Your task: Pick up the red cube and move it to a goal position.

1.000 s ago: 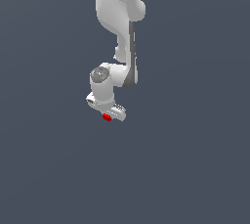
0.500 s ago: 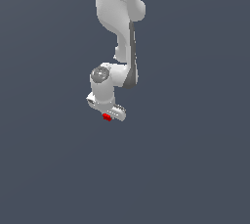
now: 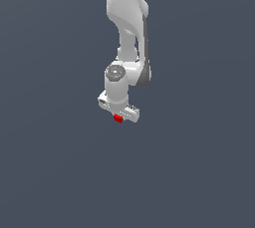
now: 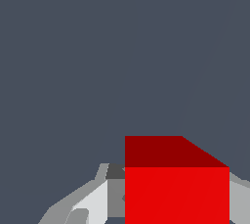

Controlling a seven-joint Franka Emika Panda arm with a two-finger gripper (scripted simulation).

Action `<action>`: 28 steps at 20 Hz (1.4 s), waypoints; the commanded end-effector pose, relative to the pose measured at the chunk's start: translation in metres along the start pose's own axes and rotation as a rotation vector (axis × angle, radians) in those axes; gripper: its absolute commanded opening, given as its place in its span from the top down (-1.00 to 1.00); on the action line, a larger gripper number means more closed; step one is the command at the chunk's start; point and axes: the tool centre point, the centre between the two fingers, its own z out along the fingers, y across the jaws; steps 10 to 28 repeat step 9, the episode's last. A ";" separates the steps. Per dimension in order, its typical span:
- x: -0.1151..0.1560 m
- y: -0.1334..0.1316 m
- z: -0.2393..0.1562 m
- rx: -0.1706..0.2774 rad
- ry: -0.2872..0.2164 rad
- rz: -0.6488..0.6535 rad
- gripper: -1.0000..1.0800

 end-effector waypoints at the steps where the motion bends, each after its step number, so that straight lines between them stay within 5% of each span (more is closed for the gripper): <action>1: -0.005 -0.016 -0.007 0.000 0.001 0.000 1.00; 8: -0.011 -0.037 -0.015 0.001 0.000 0.000 1.00; 28: -0.010 -0.037 -0.015 0.001 0.000 0.000 1.00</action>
